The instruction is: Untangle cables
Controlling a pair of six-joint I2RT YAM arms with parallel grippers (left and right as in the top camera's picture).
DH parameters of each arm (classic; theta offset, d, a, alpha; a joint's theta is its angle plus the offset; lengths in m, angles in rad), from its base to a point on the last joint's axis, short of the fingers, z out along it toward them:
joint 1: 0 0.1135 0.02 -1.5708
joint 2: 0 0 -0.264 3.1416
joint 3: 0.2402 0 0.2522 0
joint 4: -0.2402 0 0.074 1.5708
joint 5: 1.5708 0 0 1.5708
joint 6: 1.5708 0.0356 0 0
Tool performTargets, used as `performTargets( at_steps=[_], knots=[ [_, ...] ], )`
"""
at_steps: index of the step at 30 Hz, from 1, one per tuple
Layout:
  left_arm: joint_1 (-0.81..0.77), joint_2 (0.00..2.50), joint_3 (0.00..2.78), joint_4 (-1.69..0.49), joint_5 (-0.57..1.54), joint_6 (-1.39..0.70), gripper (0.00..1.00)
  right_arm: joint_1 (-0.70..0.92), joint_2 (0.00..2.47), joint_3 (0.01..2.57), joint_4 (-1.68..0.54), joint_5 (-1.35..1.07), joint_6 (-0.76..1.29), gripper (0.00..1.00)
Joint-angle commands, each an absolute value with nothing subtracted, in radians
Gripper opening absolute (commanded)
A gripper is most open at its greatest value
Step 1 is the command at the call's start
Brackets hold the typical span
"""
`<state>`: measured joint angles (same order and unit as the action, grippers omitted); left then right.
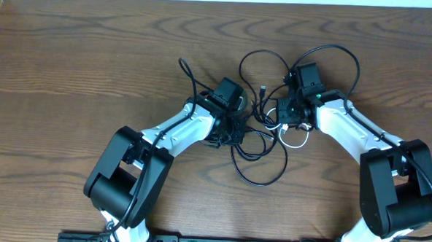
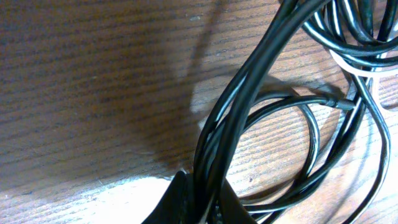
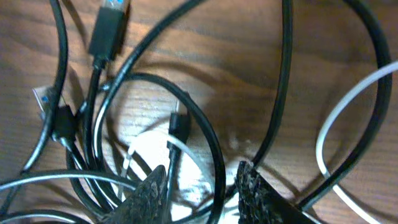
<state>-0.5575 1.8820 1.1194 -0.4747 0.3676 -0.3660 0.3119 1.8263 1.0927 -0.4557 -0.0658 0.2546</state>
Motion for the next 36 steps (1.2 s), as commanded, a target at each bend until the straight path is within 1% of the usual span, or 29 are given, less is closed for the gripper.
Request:
performTargets(
  at_steps=[1,2,3,5,6,11,15,21,29,32,36],
  knots=[
    [-0.558,1.867,1.116,-0.486,0.346,-0.356,0.08,0.314,1.844,1.089,-0.467,-0.063,0.245,0.32],
    [-0.558,1.867,1.116,-0.486,0.346,-0.356,0.08,0.314,1.844,1.089,-0.467,-0.063,0.245,0.31],
    [-0.558,1.867,1.116,-0.486,0.346,-0.356,0.07,0.314,1.844,1.089,-0.467,-0.063,0.245,0.25],
    [-0.558,1.867,1.116,-0.486,0.346,-0.356,0.08,0.314,1.844,1.089,-0.471,-0.063,0.245,0.03],
    [-0.558,1.867,1.116,-0.487,0.346,-0.356,0.07,0.314,1.844,1.089,-0.477,-0.062,0.245,0.01],
    [-0.558,1.867,1.116,-0.486,0.346,-0.356,0.07,0.276,1.826,1.125,-0.583,-0.062,0.246,0.01],
    [-0.558,1.867,1.116,-0.487,0.346,-0.356,0.07,0.199,1.794,1.188,-0.674,-0.057,0.277,0.01],
    [-0.558,1.867,1.116,-0.487,0.346,-0.356,0.08,0.059,1.741,1.283,-0.706,-0.062,0.303,0.01],
    [-0.558,1.867,1.116,-0.487,0.345,-0.356,0.07,-0.036,1.726,1.294,-0.746,-0.047,0.302,0.01],
    [-0.558,1.867,1.116,-0.487,0.345,-0.356,0.07,-0.047,1.726,1.294,-0.786,0.031,0.323,0.01],
    [-0.558,1.867,1.116,-0.493,0.345,-0.356,0.07,-0.057,1.726,1.294,-0.847,0.298,0.505,0.01]
  ],
)
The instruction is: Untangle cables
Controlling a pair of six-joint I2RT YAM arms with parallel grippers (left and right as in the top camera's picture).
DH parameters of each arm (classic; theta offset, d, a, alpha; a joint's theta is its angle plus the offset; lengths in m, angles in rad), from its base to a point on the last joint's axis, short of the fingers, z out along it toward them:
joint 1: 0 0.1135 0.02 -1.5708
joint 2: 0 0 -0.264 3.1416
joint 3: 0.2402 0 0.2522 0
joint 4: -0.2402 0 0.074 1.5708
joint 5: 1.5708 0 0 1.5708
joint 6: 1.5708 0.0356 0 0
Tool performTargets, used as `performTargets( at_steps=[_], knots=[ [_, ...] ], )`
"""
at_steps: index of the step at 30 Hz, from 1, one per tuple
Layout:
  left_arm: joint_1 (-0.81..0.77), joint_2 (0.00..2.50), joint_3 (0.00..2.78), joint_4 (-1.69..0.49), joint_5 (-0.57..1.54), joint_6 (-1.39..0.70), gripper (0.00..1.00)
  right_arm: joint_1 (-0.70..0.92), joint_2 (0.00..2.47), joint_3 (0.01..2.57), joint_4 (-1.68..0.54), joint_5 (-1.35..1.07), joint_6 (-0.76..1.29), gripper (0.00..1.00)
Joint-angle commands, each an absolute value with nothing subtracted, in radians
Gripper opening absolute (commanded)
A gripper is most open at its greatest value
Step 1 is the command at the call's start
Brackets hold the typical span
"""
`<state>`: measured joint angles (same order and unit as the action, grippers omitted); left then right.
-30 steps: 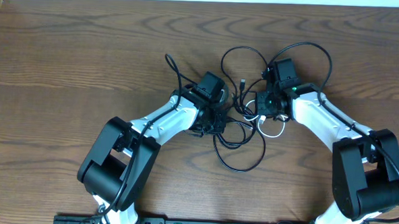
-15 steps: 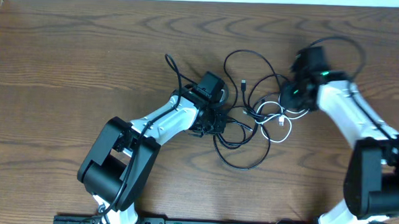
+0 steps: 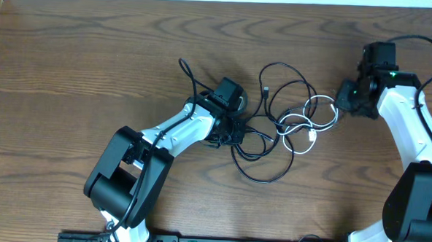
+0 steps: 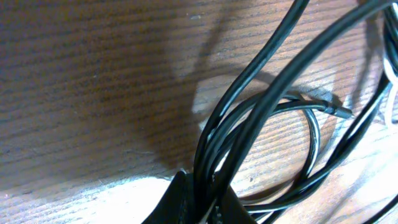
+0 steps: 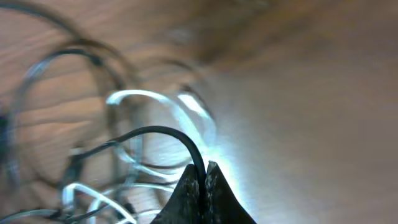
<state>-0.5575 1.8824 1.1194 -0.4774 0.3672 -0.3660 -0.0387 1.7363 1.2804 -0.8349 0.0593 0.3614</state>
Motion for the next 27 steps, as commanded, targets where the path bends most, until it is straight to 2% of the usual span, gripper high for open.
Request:
performTargets(
  at_steps=[1,5,9,13,14,16,19,24,27],
  knots=[
    [-0.558,1.867,1.116,-0.493,0.345,-0.356,0.07,-0.059,1.726,1.294,-0.846,0.322,0.522,0.02],
    [-0.558,1.867,1.116,-0.493,0.346,-0.356,0.07,-0.069,1.726,1.294,-0.775,0.256,0.528,0.10],
    [-0.558,1.867,1.116,-0.493,0.345,-0.356,0.08,-0.073,1.726,1.294,-0.609,-0.085,0.257,0.13],
    [-0.558,1.867,1.116,-0.493,0.345,-0.356,0.07,-0.066,1.726,1.294,-0.569,-0.328,0.205,0.15],
    [-0.558,1.867,1.116,-0.492,0.345,-0.356,0.07,-0.061,1.726,1.294,-0.579,-0.392,0.177,0.17],
    [-0.558,1.867,1.116,-0.492,0.345,-0.356,0.08,-0.044,1.726,1.294,-0.629,-0.498,0.102,0.29],
    [-0.558,1.867,1.116,-0.493,0.345,-0.356,0.07,-0.010,1.727,1.290,-0.776,-0.496,0.005,0.43],
    [-0.558,1.867,1.116,-0.492,0.345,-0.356,0.08,0.065,1.728,1.204,-0.854,-0.386,-0.039,0.45],
    [-0.558,1.867,1.116,-0.493,0.345,-0.356,0.07,0.107,1.728,1.129,-0.810,-0.405,-0.038,0.42]
  ],
)
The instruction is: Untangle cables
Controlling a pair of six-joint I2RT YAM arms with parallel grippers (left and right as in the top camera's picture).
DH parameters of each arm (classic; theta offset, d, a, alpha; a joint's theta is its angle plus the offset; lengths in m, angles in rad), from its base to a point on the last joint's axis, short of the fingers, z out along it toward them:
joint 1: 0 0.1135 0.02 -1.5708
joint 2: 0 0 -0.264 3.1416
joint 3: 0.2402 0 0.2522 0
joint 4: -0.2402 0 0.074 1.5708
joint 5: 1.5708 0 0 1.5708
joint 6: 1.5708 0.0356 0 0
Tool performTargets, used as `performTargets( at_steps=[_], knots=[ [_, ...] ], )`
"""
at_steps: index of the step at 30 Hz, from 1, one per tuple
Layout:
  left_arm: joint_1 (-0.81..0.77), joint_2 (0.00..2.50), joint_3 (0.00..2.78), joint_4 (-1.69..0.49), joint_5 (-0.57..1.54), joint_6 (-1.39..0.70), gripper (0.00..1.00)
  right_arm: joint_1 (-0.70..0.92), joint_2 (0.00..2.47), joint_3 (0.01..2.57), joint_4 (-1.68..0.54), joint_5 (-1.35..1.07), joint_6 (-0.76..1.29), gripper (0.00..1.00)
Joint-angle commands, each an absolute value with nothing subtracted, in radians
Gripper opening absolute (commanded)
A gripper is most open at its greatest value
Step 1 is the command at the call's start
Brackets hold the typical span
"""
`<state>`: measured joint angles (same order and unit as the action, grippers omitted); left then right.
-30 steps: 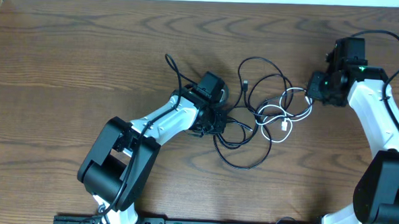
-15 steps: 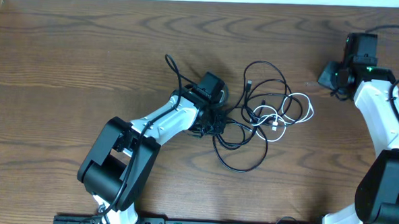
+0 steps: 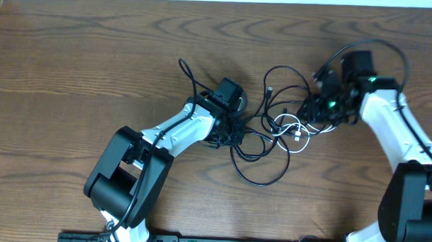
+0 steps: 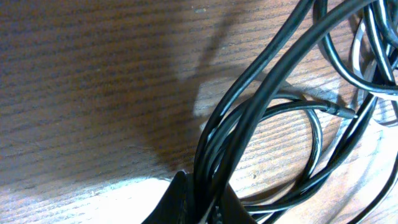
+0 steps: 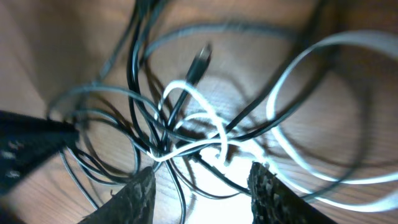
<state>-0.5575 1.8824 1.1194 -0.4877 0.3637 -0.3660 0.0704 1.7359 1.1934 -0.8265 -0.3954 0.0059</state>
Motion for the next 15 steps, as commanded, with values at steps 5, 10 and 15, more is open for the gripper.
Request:
performTargets(
  at_steps=[5,10,15],
  knots=[
    [-0.558,1.867,1.116,-0.493,0.345,-0.356,0.07,0.182,1.728,1.046,-0.728,-0.412,0.164,0.34],
    [-0.558,1.867,1.116,-0.493,0.346,-0.356,0.07,0.208,1.728,1.037,-0.693,-0.303,0.514,0.31],
    [-0.558,1.867,1.116,-0.493,0.346,-0.356,0.08,0.231,1.728,1.036,-0.639,-0.212,0.714,0.33]
  ],
)
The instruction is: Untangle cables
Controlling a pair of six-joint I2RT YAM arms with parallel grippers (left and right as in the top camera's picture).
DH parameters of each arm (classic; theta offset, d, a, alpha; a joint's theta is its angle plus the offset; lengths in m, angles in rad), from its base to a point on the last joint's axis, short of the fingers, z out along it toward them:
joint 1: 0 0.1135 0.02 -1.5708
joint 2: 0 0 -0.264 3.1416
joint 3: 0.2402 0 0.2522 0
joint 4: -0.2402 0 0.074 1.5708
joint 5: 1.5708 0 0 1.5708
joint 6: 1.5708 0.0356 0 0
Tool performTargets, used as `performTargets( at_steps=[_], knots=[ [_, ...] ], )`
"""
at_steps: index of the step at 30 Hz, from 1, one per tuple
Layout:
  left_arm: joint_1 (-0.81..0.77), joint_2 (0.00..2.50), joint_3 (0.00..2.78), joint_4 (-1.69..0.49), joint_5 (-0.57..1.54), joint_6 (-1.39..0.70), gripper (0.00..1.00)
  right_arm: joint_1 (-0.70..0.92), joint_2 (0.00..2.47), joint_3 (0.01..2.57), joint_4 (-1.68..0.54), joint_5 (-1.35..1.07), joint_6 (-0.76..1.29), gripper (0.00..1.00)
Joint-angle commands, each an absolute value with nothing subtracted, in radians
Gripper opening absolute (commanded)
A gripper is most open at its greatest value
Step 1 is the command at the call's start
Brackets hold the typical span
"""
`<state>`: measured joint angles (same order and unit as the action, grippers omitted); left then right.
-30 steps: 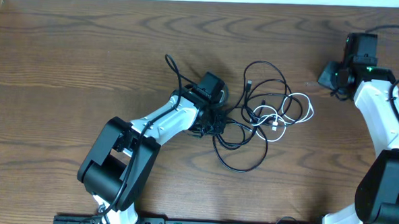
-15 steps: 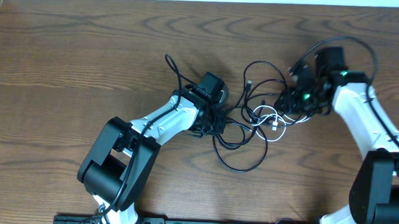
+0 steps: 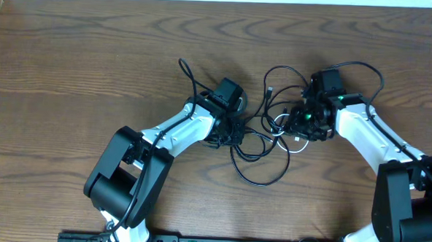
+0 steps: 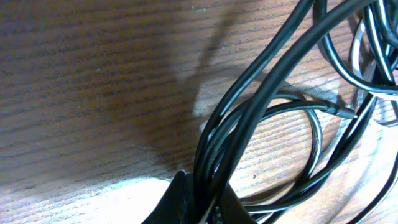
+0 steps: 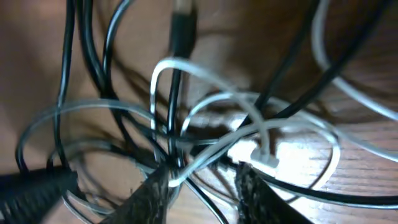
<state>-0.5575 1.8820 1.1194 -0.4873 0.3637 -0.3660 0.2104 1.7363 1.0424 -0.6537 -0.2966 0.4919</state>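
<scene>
A tangle of black cables (image 3: pixel 276 87) and a thin white cable (image 3: pixel 297 137) lies at the table's middle. My left gripper (image 3: pixel 234 129) sits on the tangle's left side. In the left wrist view it (image 4: pixel 200 202) is shut on a bundle of black cables (image 4: pixel 249 112). My right gripper (image 3: pixel 298 123) is low over the right side of the knot. In the right wrist view it (image 5: pixel 205 186) is open, its fingers (image 5: pixel 157 193) either side of crossing black strands and the white cable (image 5: pixel 205 152). A black plug (image 5: pixel 182 15) shows above.
A large black loop (image 3: pixel 261 170) trails toward the near edge below the knot. One black cable end (image 3: pixel 185 70) runs off to the upper left of the left gripper. Another loop (image 3: pixel 364 69) arcs behind the right arm. Bare wood surrounds the tangle.
My right gripper has moved left and lower onto the knot, still open, its fingers now closer to the crossing white and black strands. The left gripper has not moved.
My right gripper was open over the knot's right side. Then it was shut on a black cable far out to the right, and the tangle had spread. Later it was open near the tangle again, now down on it. The left stayed shut on its bundle throughout.
</scene>
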Motion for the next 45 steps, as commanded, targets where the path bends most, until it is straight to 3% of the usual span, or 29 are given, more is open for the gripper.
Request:
performTargets(
  at_steps=[1,7,17,20,24,29,34,41,42,43,45],
  knots=[
    [-0.558,1.867,1.116,-0.493,0.346,-0.356,0.07,0.237,1.728,1.035,-0.630,-0.199,0.748,0.33],
    [-0.558,1.867,1.116,-0.493,0.346,-0.356,0.07,0.262,1.728,1.023,-0.609,-0.184,0.819,0.33],
    [-0.558,1.867,1.116,-0.493,0.347,-0.356,0.07,0.277,1.737,1.018,-0.576,-0.126,0.872,0.01],
    [-0.558,1.867,1.116,-0.493,0.346,-0.356,0.07,0.276,1.737,1.018,-0.544,-0.126,0.845,0.01],
    [-0.558,1.867,1.116,-0.493,0.346,-0.356,0.07,0.250,1.701,1.048,-0.468,-0.164,0.643,0.01],
    [-0.558,1.867,1.116,-0.493,0.346,-0.356,0.07,0.147,1.597,1.208,-0.555,-0.167,0.476,0.01],
    [-0.558,1.867,1.116,-0.493,0.346,-0.356,0.08,0.027,1.520,1.351,-0.648,-0.167,0.429,0.01],
    [-0.558,1.867,1.116,-0.493,0.346,-0.356,0.07,-0.073,1.495,1.364,-0.742,-0.202,0.427,0.01],
    [-0.558,1.867,1.116,-0.493,0.346,-0.356,0.07,-0.069,1.505,1.361,-0.787,-0.228,0.414,0.02],
    [-0.558,1.867,1.116,-0.493,0.346,-0.356,0.07,-0.057,1.525,1.356,-0.853,-0.279,0.392,0.13],
    [-0.558,1.867,1.116,-0.493,0.346,-0.356,0.07,-0.028,1.552,1.341,-0.918,-0.321,0.387,0.19]
  ],
)
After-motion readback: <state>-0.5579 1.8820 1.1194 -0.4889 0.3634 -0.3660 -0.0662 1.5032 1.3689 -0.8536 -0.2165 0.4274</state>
